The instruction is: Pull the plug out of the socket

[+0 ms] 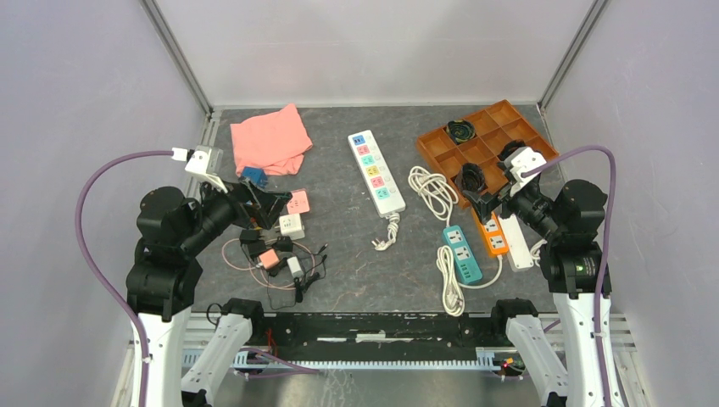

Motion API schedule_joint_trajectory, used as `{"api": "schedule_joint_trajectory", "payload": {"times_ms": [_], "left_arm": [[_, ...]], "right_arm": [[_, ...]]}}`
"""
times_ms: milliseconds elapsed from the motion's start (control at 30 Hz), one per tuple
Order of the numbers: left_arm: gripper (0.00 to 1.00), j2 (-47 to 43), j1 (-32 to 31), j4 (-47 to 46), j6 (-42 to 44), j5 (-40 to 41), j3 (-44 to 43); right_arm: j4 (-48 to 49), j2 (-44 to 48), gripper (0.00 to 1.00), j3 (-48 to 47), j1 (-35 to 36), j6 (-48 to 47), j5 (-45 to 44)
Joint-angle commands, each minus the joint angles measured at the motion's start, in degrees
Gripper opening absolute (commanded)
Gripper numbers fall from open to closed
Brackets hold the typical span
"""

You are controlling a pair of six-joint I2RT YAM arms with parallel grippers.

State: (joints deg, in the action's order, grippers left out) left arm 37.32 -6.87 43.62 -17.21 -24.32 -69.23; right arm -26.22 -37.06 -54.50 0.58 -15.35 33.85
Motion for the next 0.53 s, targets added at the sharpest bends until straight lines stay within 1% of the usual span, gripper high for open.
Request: {"api": "schedule_joint_trajectory", "payload": {"times_ms": [0, 500], "left_arm": [[1.0, -0.5, -0.1, -1.7, 1.0, -1.4, 0.0], [1.0, -0.4, -0.1, -1.9, 1.0, -1.4, 0.3]], "right_arm": [[2.0, 0.5, 0.98, 0.1, -0.2, 0.8, -0.6], [0.4, 0.1, 0.98, -1.1, -0.3, -1.7, -1.6]]}}
